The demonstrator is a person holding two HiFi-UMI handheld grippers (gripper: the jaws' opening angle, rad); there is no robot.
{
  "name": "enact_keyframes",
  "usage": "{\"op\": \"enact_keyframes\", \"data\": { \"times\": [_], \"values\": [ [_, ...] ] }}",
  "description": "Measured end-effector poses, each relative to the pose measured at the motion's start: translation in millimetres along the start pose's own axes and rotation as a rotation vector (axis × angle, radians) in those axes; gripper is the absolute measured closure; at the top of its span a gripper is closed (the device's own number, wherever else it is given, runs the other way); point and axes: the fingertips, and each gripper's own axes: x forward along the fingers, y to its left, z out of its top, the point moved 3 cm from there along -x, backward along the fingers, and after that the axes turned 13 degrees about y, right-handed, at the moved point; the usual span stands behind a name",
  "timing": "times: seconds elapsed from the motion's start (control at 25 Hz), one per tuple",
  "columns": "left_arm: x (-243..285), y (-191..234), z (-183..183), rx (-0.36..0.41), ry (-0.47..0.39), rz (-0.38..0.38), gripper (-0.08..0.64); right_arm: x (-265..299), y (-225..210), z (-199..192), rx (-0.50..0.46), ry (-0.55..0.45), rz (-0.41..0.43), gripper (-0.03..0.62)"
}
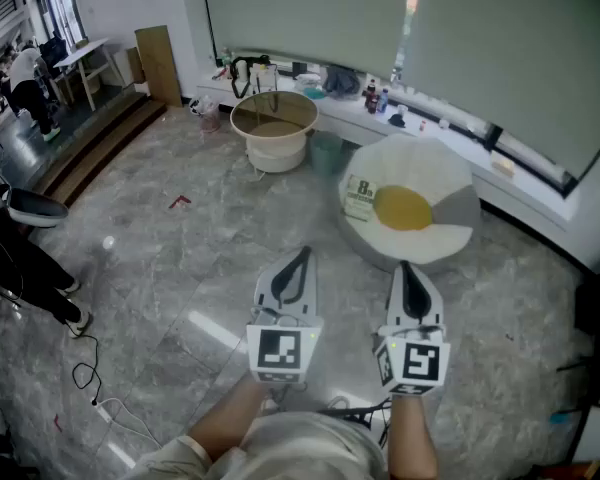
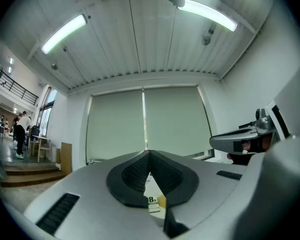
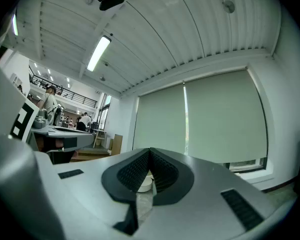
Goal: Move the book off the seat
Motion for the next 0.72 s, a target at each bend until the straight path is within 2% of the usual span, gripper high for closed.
{"op": "enact_keyframes", "data": {
  "times": [0.44, 0.72],
  "values": [
    [8, -36, 0, 0.016, -0.004, -0.008, 0.557, -7, -28, -11, 0.017, 0.008, -0.003, 0.588],
    [25, -76, 0, 0.029, 0.001, -0.019, 0.557, -13, -66, -25, 0.035, -0.001, -0.006, 0.588]
  ]
}}
